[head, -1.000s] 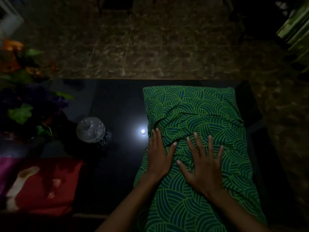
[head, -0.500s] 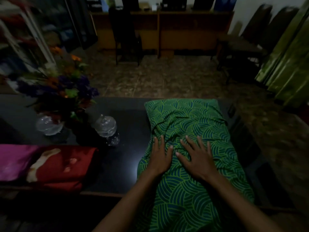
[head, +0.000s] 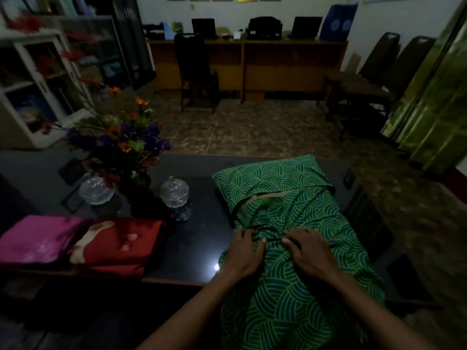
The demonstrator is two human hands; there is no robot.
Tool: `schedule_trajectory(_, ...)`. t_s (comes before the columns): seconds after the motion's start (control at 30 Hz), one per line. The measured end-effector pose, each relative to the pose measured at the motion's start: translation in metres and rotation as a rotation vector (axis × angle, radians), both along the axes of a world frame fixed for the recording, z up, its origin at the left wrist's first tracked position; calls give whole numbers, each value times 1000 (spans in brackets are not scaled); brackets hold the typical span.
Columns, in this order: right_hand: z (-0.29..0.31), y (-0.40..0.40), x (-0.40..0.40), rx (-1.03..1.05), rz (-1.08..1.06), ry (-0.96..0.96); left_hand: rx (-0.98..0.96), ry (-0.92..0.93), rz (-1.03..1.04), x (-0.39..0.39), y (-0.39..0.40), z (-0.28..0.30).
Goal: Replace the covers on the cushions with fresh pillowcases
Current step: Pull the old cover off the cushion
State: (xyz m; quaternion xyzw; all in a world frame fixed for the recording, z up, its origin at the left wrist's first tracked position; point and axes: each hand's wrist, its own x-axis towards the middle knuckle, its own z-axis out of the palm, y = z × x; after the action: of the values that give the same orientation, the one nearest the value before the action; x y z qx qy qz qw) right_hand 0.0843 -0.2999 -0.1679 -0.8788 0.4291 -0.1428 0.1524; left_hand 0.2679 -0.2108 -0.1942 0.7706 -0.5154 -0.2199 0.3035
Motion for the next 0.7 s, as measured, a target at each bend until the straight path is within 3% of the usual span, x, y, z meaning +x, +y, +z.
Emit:
schedule_trajectory(0.13, 18, -3, -10, -107, 55, 76, -173, -71, -25, 24, -32, 25)
schedule_trajectory(0.27, 38, -2, -17, -95, 61, 183, -86, -176, -223, 32, -61, 26)
schedule_trajectory(0.53, 72, -37, 24, 21, -30, 114, -167, -262, -208, 30, -27, 19)
schedule_trajectory(0.7, 60, -64, 26, 40, -17, 346, -179, -305, -265, 30, -16, 32)
